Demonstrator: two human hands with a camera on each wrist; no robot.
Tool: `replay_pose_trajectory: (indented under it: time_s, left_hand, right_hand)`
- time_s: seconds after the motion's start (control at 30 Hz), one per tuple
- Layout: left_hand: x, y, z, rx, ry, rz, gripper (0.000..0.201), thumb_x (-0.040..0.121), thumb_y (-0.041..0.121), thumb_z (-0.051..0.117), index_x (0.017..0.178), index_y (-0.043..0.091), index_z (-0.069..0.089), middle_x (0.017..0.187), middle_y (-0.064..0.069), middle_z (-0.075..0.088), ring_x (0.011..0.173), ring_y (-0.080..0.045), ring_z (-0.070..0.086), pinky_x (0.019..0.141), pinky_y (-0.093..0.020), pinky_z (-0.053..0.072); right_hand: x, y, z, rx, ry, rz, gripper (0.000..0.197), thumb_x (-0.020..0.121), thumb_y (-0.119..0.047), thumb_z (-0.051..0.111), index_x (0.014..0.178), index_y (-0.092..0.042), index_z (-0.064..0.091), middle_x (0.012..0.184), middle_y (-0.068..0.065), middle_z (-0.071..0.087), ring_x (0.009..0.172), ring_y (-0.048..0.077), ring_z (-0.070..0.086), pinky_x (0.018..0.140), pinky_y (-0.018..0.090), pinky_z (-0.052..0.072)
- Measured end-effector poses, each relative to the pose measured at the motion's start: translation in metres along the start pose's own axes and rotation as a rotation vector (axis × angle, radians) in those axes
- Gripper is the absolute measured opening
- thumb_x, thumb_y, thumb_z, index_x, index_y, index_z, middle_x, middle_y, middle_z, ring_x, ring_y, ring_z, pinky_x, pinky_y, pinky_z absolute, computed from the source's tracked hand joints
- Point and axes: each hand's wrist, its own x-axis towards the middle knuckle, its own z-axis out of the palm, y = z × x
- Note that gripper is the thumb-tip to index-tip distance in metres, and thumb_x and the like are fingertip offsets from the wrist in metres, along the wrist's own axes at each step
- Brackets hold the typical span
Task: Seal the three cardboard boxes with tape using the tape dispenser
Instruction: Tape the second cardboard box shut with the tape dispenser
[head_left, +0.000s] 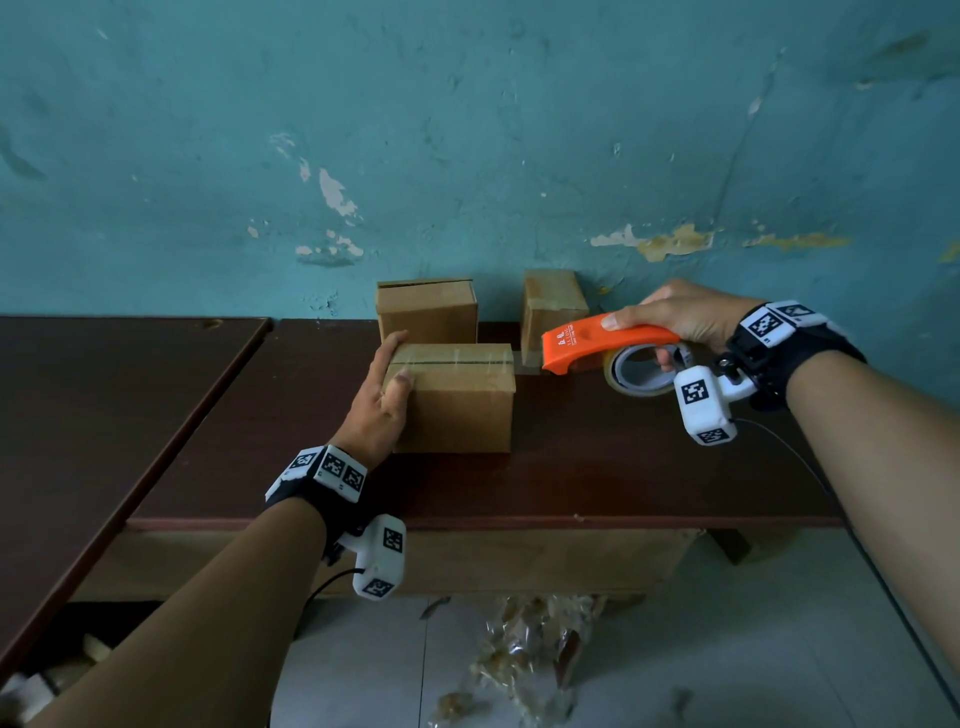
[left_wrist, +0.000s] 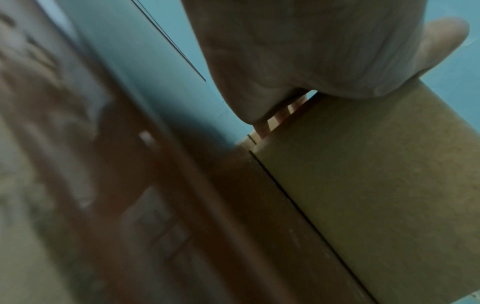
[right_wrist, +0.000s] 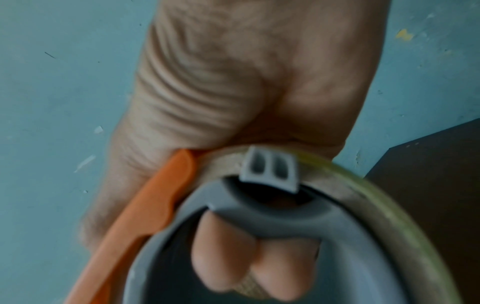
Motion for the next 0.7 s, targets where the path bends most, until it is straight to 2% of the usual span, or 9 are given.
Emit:
replay_pose_trajectory:
  time_s: [0.1, 0.23, 0.37, 0.47, 0.53, 0.63, 0.7]
  left_hand:
    - [-0.001, 0.001, 0.0, 0.006, 0.006, 0.001, 0.068, 0.098, 0.047, 0.032, 0.165, 0.036, 0.023, 0.168, -0.006, 0.028, 0.141, -0.015, 0.032, 0.112, -0.033, 0.029]
    - [-0.002, 0.004, 0.001, 0.011, 0.018, 0.001, 0.069, 0.097, 0.046, 0.032, 0.165, 0.035, 0.024, 0.17, -0.008, 0.028, 0.142, -0.013, 0.03, 0.112, -0.032, 0.028]
    - [-0.004, 0.008, 0.003, 0.0, 0.035, -0.002, 0.07, 0.096, 0.045, 0.031, 0.165, 0.034, 0.025, 0.167, -0.007, 0.031, 0.14, -0.012, 0.031, 0.11, -0.03, 0.028]
    - [-0.005, 0.01, 0.004, -0.003, 0.036, -0.009, 0.07, 0.095, 0.045, 0.031, 0.164, 0.036, 0.025, 0.167, -0.007, 0.031, 0.139, -0.012, 0.031, 0.11, -0.03, 0.029]
    - [-0.005, 0.011, 0.004, -0.007, 0.033, -0.011, 0.07, 0.095, 0.045, 0.032, 0.164, 0.035, 0.025, 0.167, -0.007, 0.03, 0.139, -0.012, 0.031, 0.109, -0.029, 0.029]
    - [-0.005, 0.012, 0.004, -0.001, 0.041, -0.008, 0.07, 0.095, 0.044, 0.032, 0.164, 0.034, 0.026, 0.167, -0.007, 0.031, 0.139, -0.011, 0.032, 0.107, -0.024, 0.028]
    - [-0.005, 0.012, 0.004, 0.002, 0.04, -0.008, 0.07, 0.095, 0.044, 0.032, 0.164, 0.034, 0.026, 0.168, -0.008, 0.03, 0.14, -0.011, 0.031, 0.106, -0.022, 0.028]
  right_hand:
    - [0.001, 0.003, 0.001, -0.005, -0.005, -0.008, 0.072, 0.079, -0.06, 0.077, 0.099, 0.009, 0.072, 0.059, 0.017, 0.066, 0.047, 0.023, 0.062, 0.051, 0.023, 0.052]
    - [0.001, 0.004, 0.002, -0.005, -0.005, -0.018, 0.069, 0.083, -0.059, 0.076, 0.097, 0.008, 0.073, 0.059, 0.016, 0.066, 0.048, 0.023, 0.062, 0.06, 0.027, 0.052]
    - [-0.002, 0.004, 0.003, 0.015, -0.012, -0.033, 0.056, 0.087, -0.056, 0.074, 0.09, 0.001, 0.073, 0.057, 0.014, 0.066, 0.046, 0.02, 0.063, 0.052, 0.017, 0.051]
    - [-0.004, 0.007, 0.004, 0.024, -0.009, -0.032, 0.054, 0.089, -0.056, 0.073, 0.089, -0.002, 0.074, 0.057, 0.012, 0.066, 0.046, 0.018, 0.064, 0.056, 0.018, 0.051]
    - [-0.003, 0.01, 0.004, 0.035, -0.014, -0.028, 0.057, 0.085, -0.058, 0.074, 0.09, -0.001, 0.074, 0.057, 0.013, 0.067, 0.047, 0.018, 0.064, 0.057, 0.02, 0.052]
    - [-0.003, 0.015, 0.005, 0.05, -0.02, -0.035, 0.075, 0.067, -0.07, 0.082, 0.093, 0.0, 0.075, 0.061, 0.016, 0.069, 0.05, 0.022, 0.065, 0.066, 0.029, 0.054]
    - [-0.002, 0.019, 0.006, 0.059, -0.013, -0.042, 0.075, 0.07, -0.071, 0.08, 0.095, 0.0, 0.075, 0.063, 0.017, 0.069, 0.051, 0.022, 0.066, 0.068, 0.031, 0.053]
